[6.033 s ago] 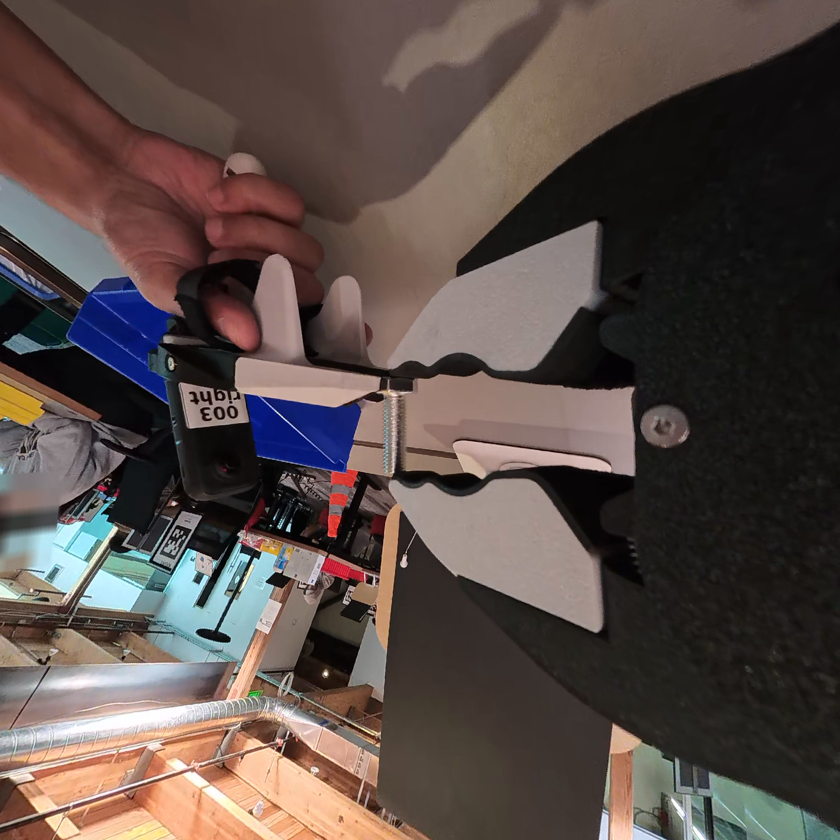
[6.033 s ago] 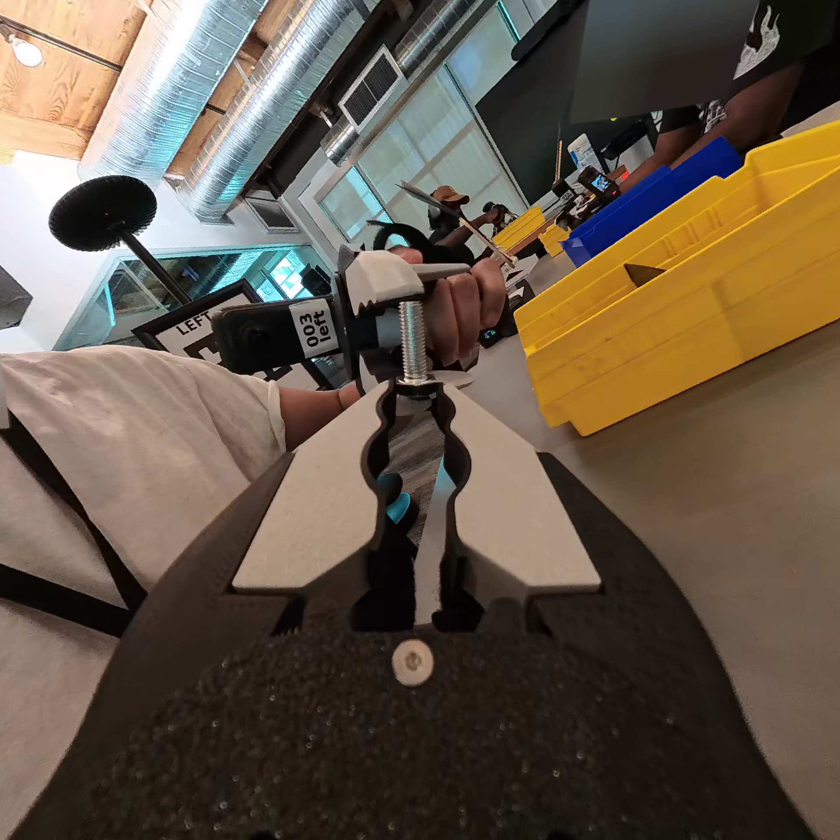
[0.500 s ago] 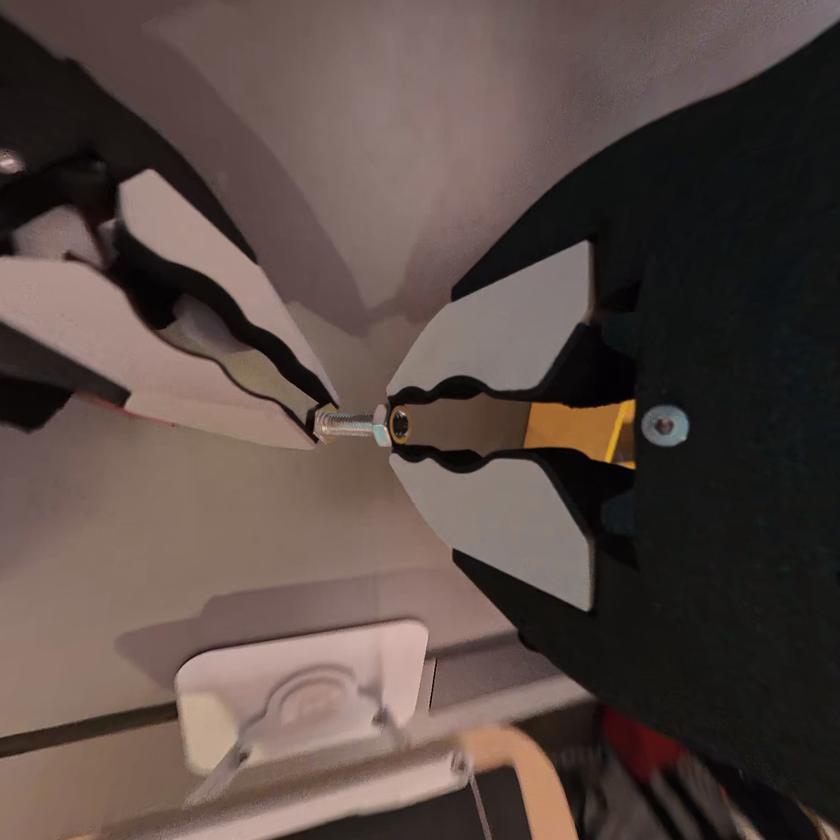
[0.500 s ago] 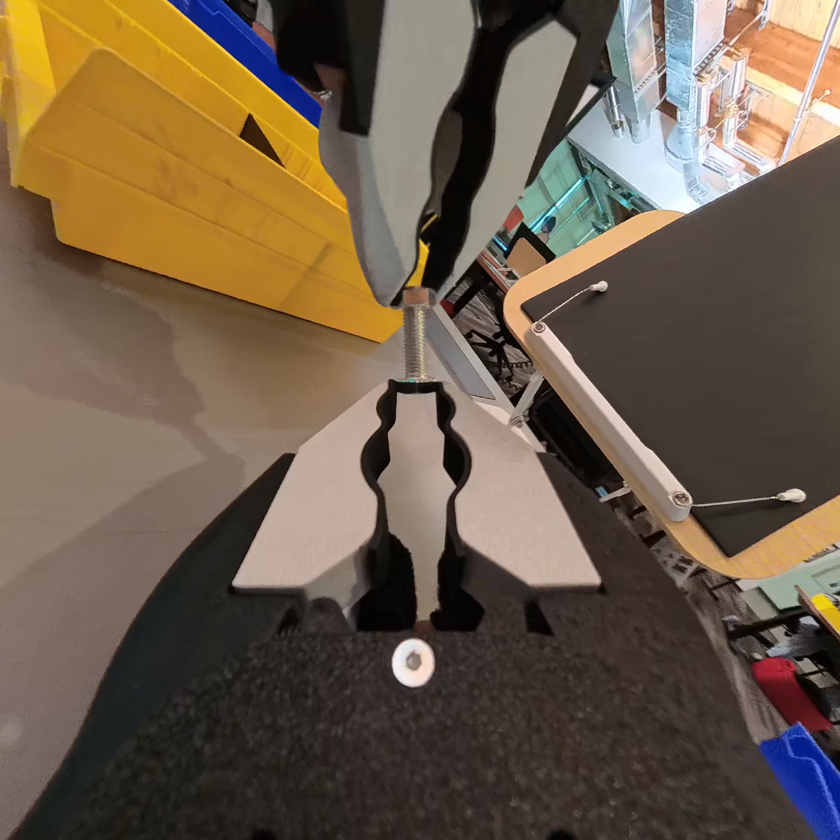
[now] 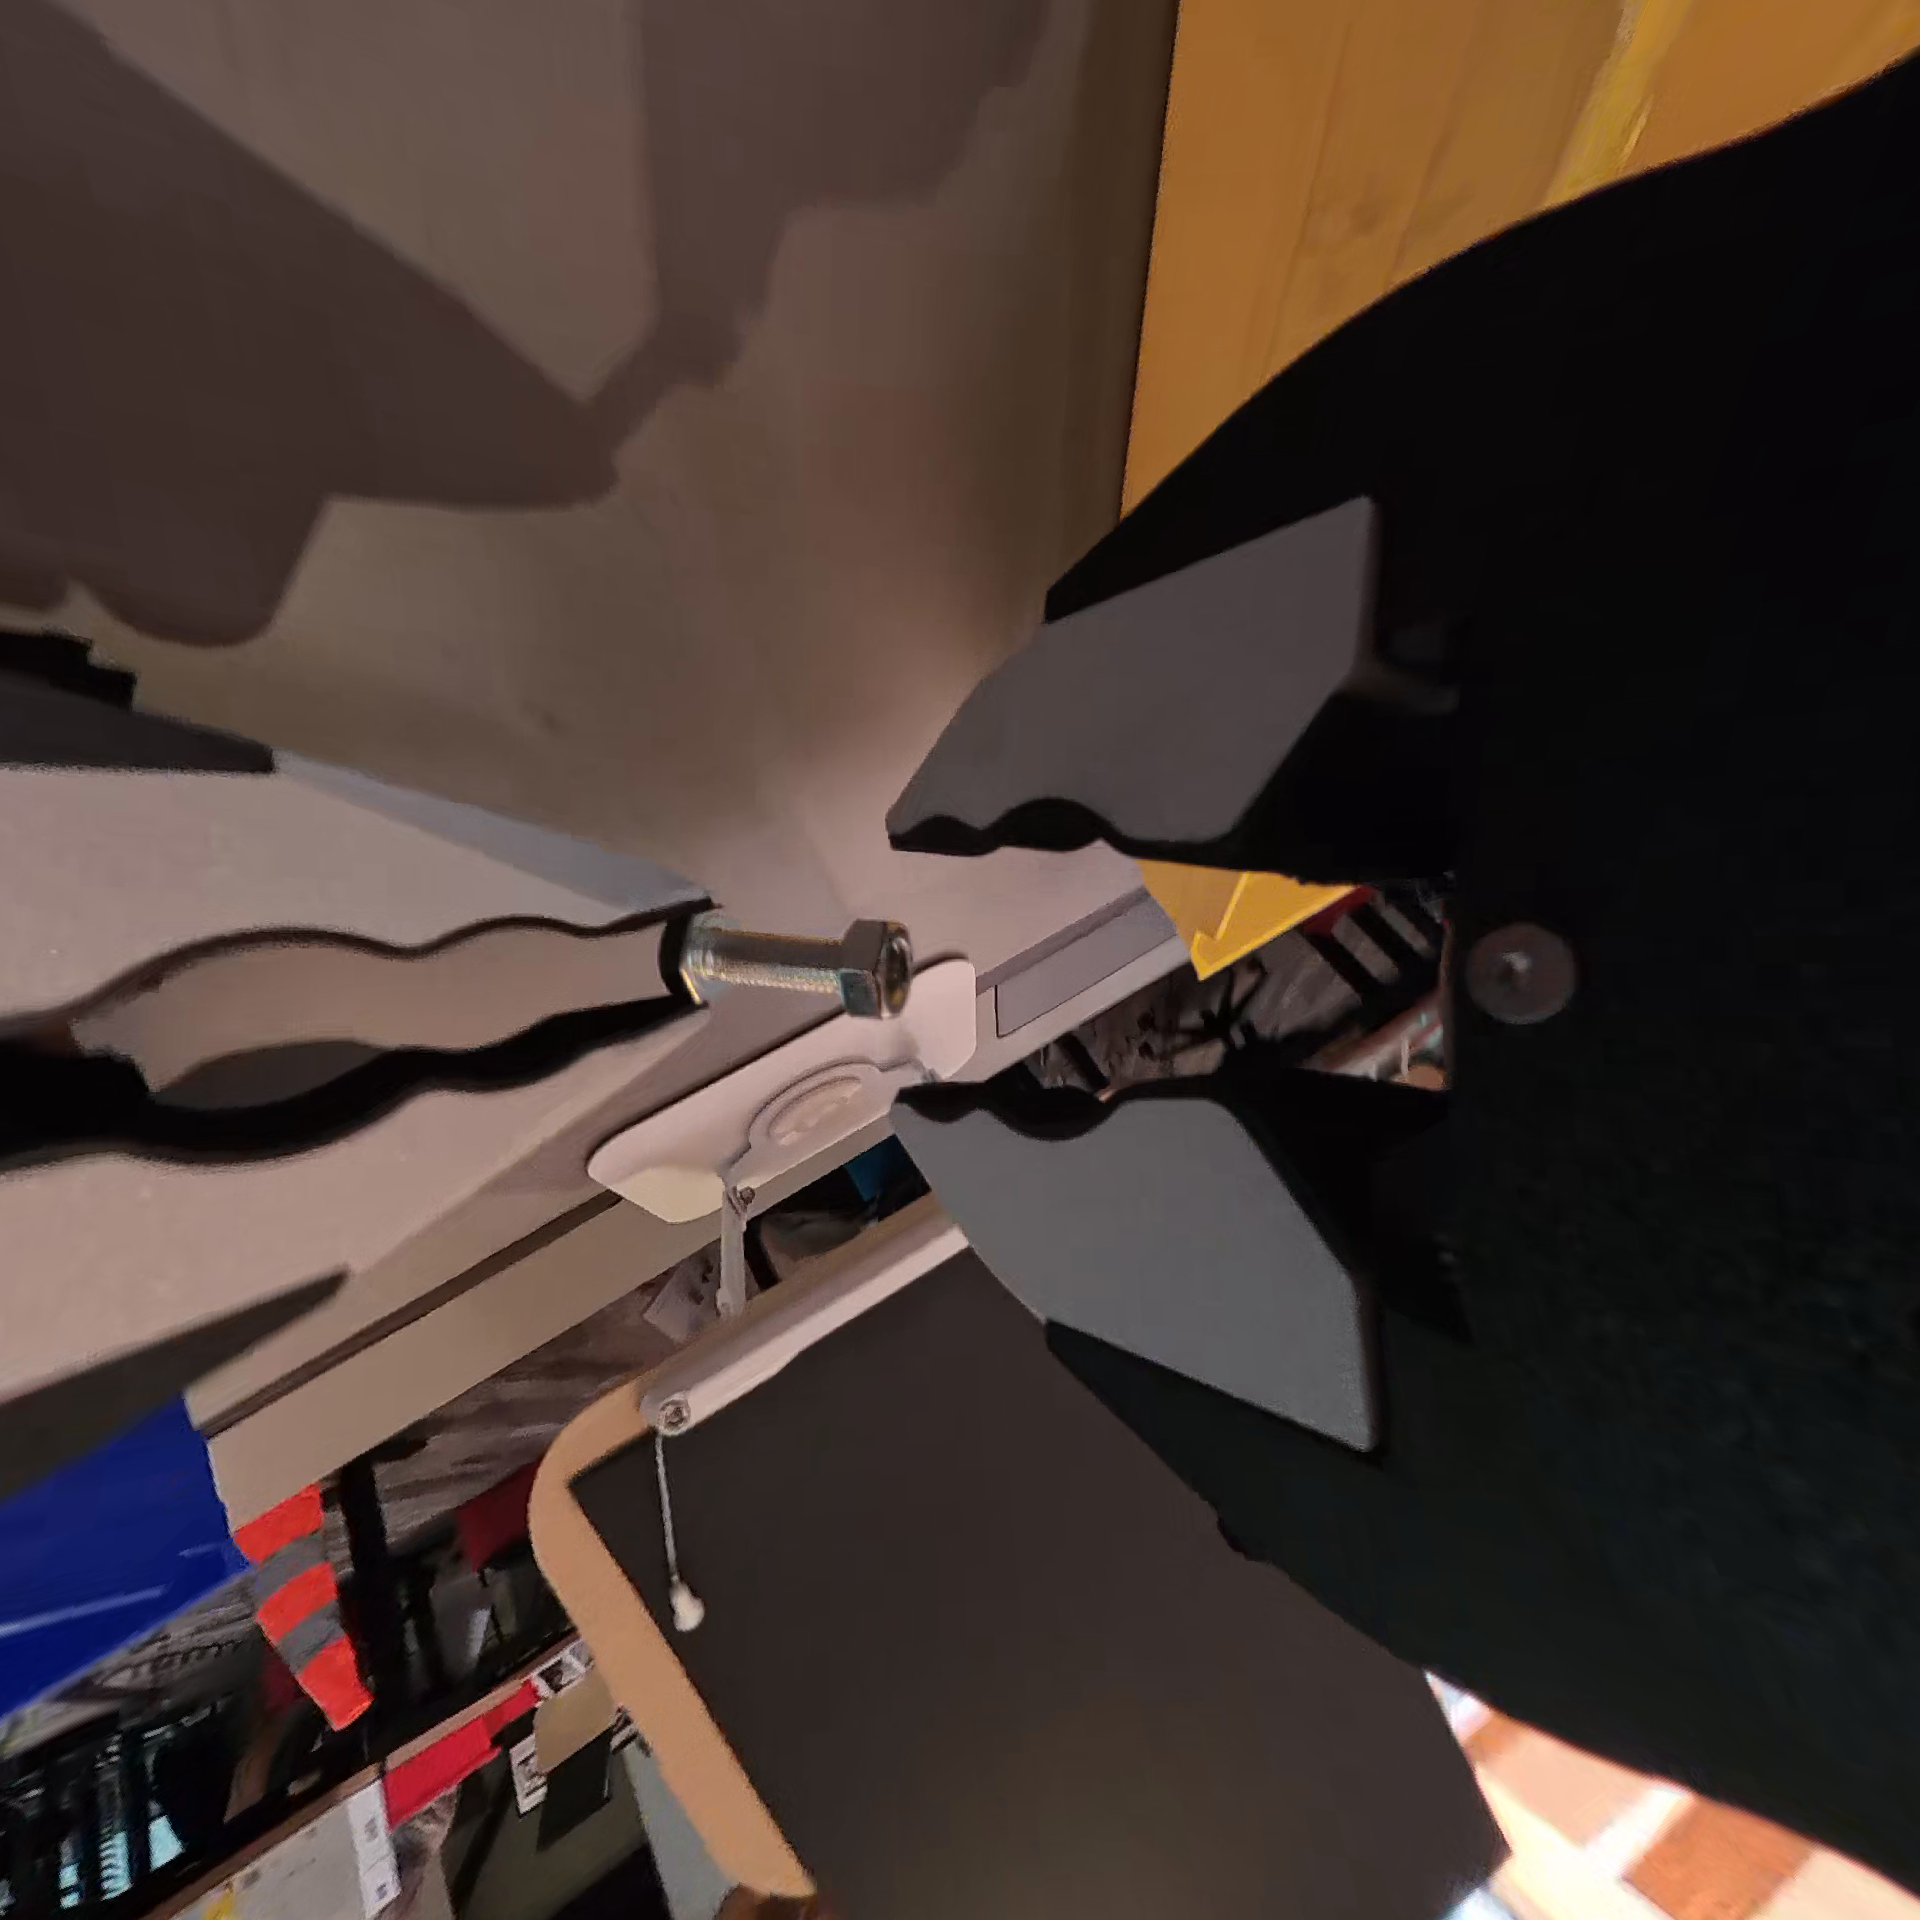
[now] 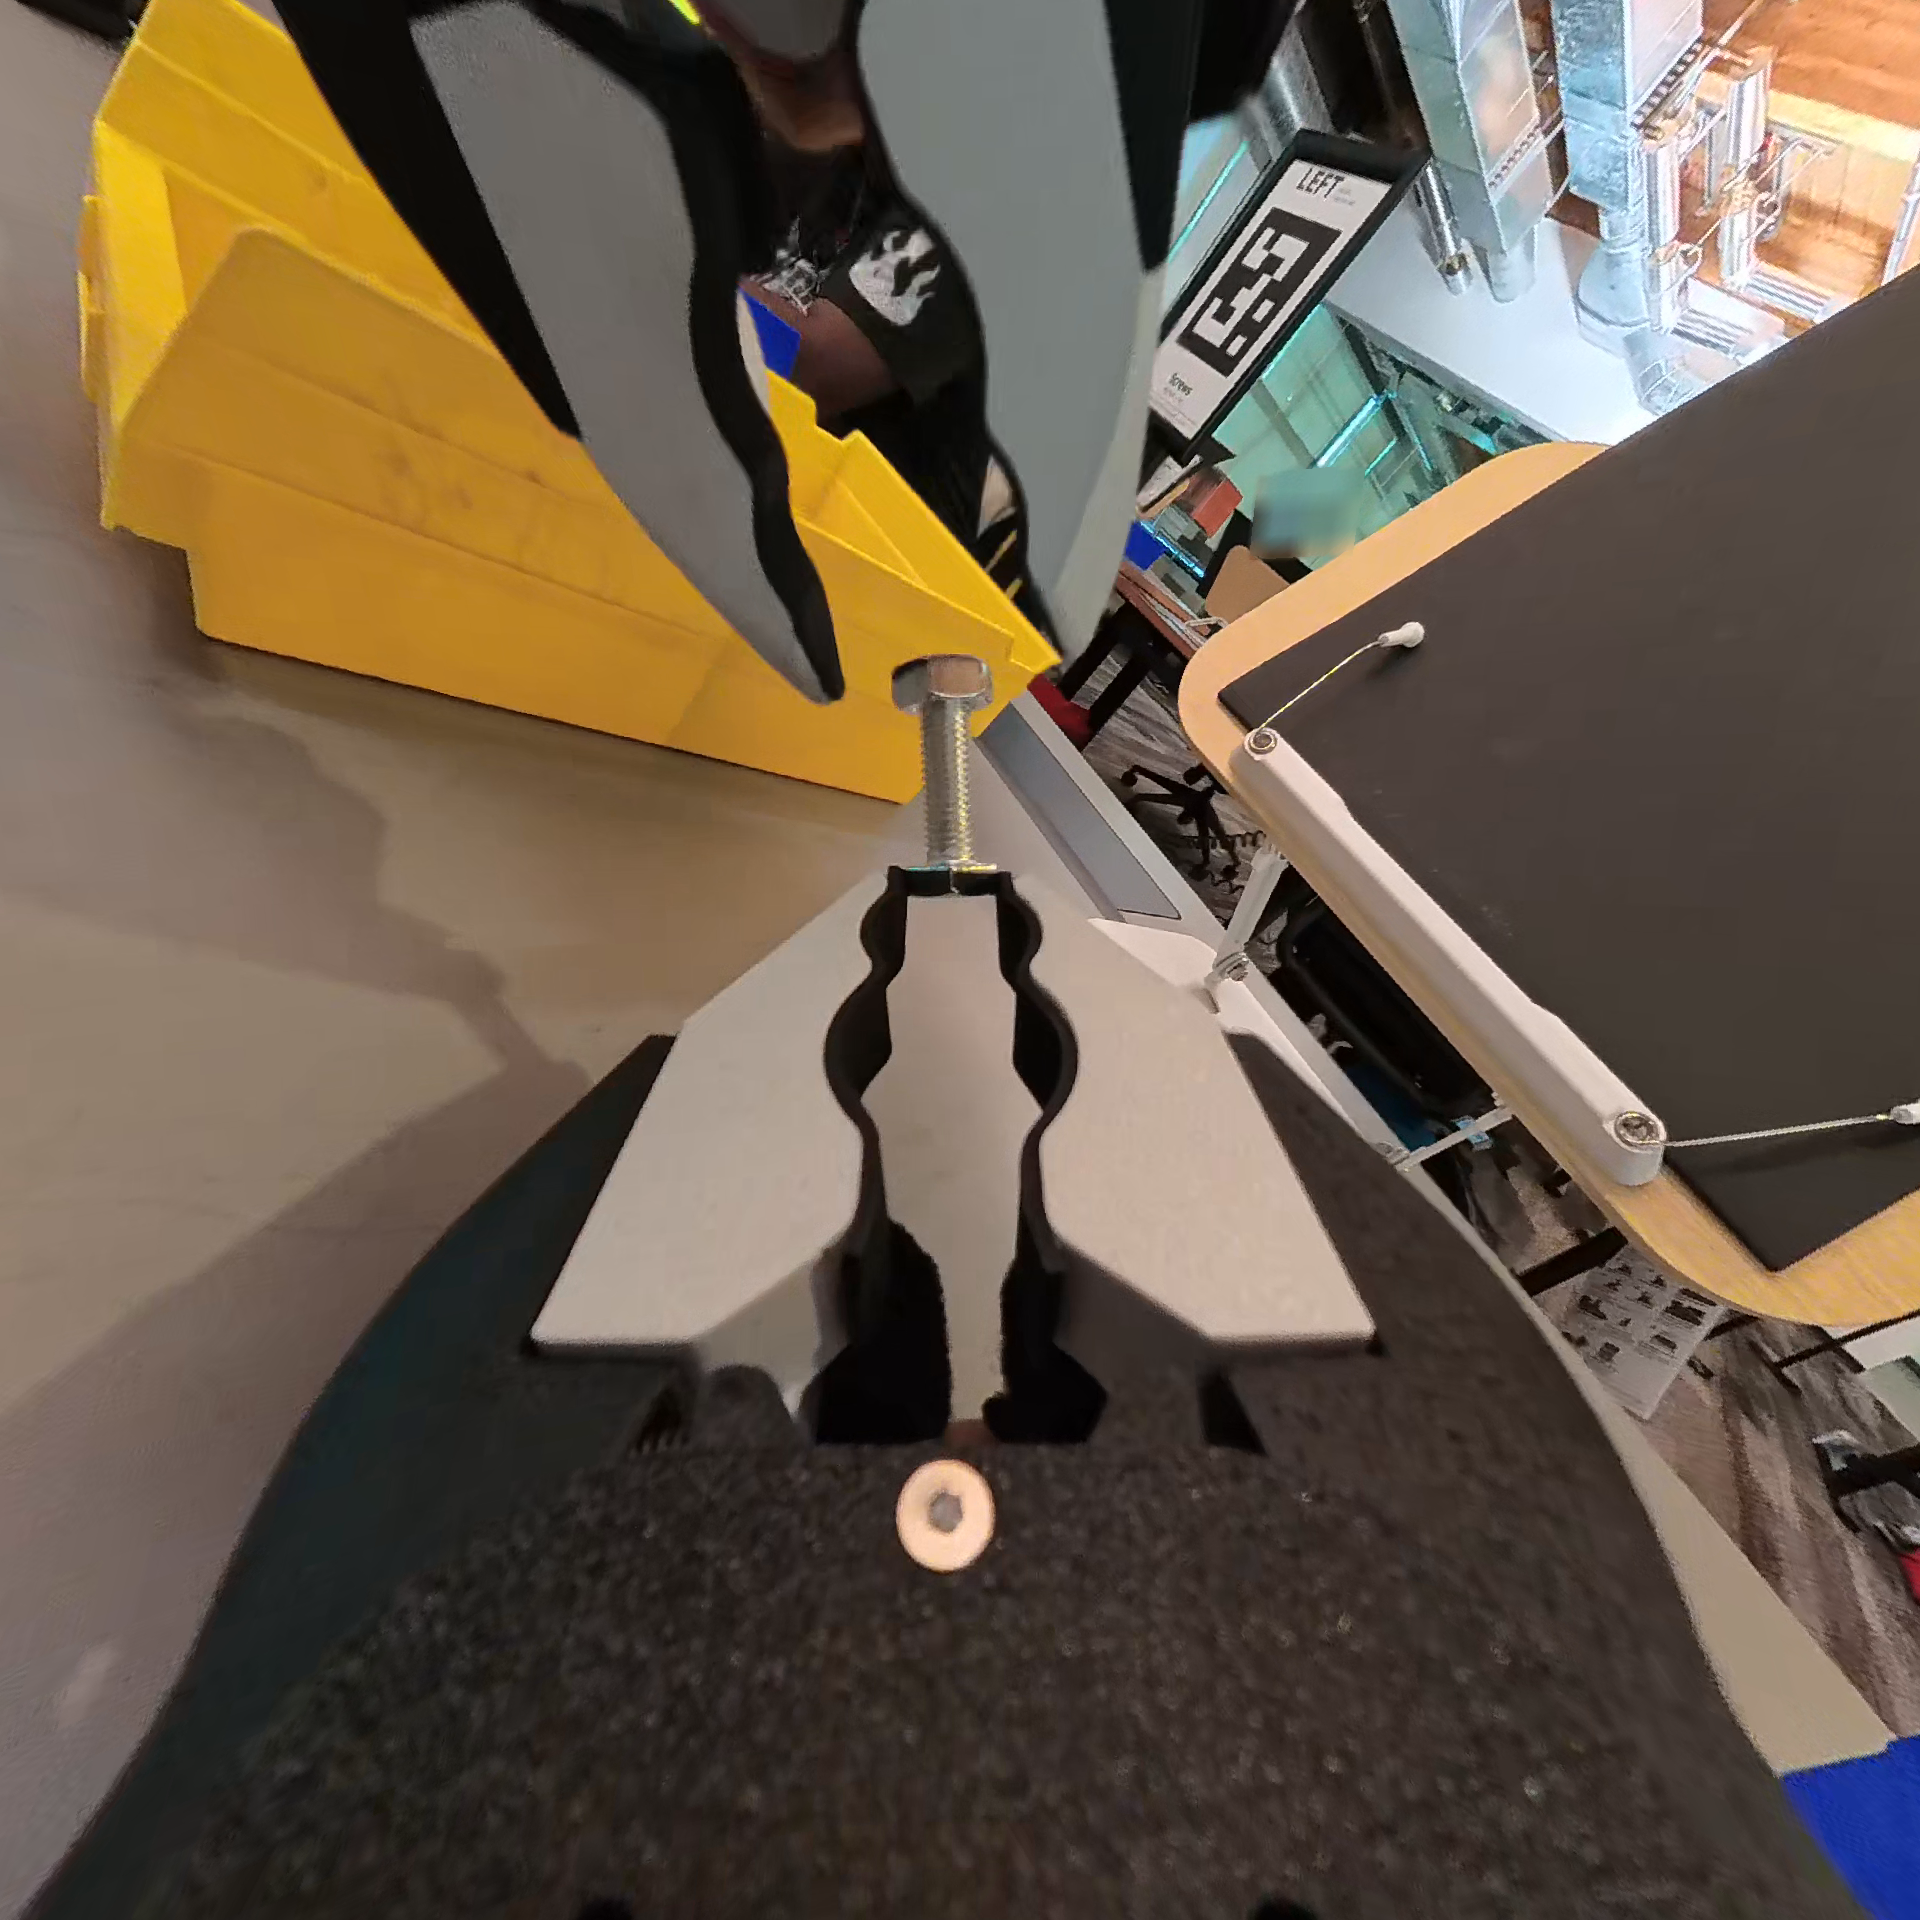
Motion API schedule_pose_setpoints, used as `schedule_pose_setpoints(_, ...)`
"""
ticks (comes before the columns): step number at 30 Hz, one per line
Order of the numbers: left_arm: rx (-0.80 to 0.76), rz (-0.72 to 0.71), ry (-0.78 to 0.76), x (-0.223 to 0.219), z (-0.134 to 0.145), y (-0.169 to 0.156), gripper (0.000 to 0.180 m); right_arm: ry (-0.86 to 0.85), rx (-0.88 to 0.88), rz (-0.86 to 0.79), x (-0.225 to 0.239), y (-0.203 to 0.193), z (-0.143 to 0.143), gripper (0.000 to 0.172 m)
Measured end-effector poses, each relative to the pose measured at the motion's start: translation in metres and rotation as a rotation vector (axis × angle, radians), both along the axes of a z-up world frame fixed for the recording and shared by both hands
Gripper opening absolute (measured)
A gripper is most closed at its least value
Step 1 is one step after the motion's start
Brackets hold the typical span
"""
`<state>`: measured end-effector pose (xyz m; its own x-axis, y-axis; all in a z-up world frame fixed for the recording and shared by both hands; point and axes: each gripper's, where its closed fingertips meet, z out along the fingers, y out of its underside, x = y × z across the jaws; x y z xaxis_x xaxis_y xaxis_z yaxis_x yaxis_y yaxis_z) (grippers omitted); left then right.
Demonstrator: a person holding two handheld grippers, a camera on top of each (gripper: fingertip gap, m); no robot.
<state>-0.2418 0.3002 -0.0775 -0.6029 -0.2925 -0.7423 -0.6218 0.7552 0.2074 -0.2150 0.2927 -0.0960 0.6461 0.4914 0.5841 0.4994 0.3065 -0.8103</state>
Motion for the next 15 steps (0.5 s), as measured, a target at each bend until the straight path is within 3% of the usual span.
schedule_pose_setpoints(2,-0.091,0.068,-0.069,-0.001,0.008,-0.002,0.049,0.023,-0.014,0.003,0.002,0.001,0.001,0.017)
schedule_pose_setpoints(4,-0.251,0.223,-0.245,-0.001,0.020,-0.001,0.047,0.073,-0.048,0.013,0.006,0.003,0.003,0.017)
schedule_pose_setpoints(6,-0.518,0.479,-0.496,0.000,0.027,0.000,0.045,0.161,-0.104,0.066,0.007,0.004,0.007,0.017)
schedule_pose_setpoints(8,-0.813,0.695,-0.712,0.004,0.027,-0.005,0.054,0.282,-0.184,0.087,0.014,0.008,0.010,0.017)
schedule_pose_setpoints(11,-1.134,0.763,-1.023,0.017,0.032,-0.017,0.052,0.471,-0.286,0.200,0.015,0.004,0.020,0.017)
schedule_pose_setpoints(15,-1.257,0.853,-1.308,0.025,0.012,-0.006,0.053,0.557,-0.327,0.267,0.015,0.000,0.025,0.017)
